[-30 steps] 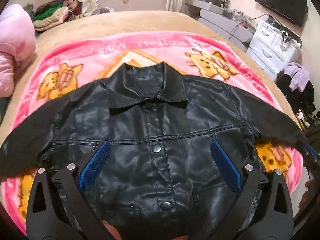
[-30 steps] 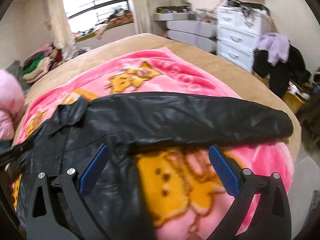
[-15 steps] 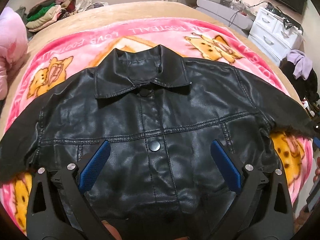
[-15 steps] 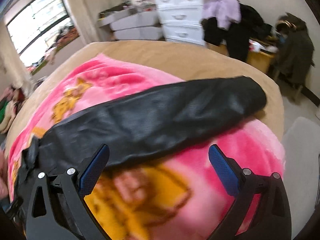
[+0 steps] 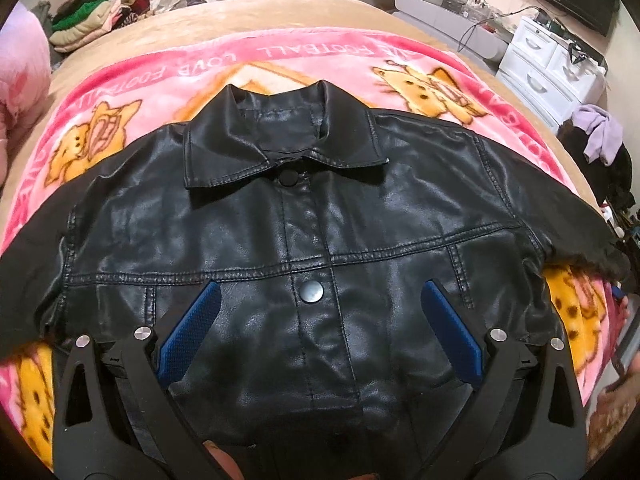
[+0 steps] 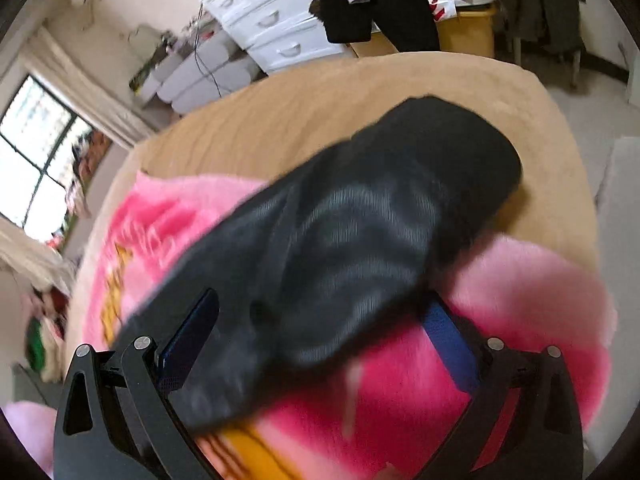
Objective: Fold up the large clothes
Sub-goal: 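Move the right gripper to the sleeve cuff and close on it, then lift the sleeve with the right gripper and carry it across the jacket body, then lay the sleeve on the jacket body and open the right gripper, then move the left gripper along the other sleeve toward its cuff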
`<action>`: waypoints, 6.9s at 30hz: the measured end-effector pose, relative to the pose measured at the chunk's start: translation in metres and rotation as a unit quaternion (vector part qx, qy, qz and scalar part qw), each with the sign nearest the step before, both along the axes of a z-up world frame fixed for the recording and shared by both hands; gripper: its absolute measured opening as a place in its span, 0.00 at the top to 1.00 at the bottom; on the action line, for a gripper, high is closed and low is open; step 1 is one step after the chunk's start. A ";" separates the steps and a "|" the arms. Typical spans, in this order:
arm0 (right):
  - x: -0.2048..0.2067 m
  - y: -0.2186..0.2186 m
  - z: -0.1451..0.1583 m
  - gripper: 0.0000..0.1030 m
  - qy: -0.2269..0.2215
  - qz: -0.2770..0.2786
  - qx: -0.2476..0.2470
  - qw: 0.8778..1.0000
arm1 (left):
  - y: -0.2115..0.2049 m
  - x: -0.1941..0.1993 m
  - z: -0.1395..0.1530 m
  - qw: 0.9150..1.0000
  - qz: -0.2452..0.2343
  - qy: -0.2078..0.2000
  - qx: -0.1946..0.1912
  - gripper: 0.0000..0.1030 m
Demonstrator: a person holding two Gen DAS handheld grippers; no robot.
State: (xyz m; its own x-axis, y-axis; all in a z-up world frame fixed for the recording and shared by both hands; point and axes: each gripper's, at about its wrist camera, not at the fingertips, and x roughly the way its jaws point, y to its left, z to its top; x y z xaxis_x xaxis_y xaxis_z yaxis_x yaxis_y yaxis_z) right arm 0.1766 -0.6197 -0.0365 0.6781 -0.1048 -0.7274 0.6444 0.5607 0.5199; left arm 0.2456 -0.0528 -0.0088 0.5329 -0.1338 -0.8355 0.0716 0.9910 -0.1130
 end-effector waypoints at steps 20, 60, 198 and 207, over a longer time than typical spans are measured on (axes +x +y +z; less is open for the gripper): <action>0.014 0.007 0.083 0.87 -0.140 0.078 -0.072 0.985 | 0.026 -0.002 0.025 0.998 0.019 -0.008 -0.061 0.09; 0.007 0.509 0.137 0.94 -0.262 0.633 -0.150 0.713 | 0.240 -0.046 0.074 0.922 0.175 -0.090 -0.334 0.09; -0.010 0.480 0.090 0.04 -0.090 0.552 -0.198 0.805 | 0.207 -0.082 0.002 0.975 0.193 -0.034 -0.103 0.09; -0.011 0.531 0.101 0.04 -0.107 0.584 -0.211 0.777 | 0.243 -0.092 0.007 0.963 0.246 -0.045 -0.101 0.09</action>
State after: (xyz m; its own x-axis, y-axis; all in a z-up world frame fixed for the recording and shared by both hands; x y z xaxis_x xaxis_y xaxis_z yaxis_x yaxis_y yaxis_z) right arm 0.1657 -0.0887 0.0642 0.5905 0.4748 -0.6526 -0.5078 0.8471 0.1569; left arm 0.1539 0.1899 -0.0018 0.6419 -0.0022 -0.7668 -0.3820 0.8661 -0.3223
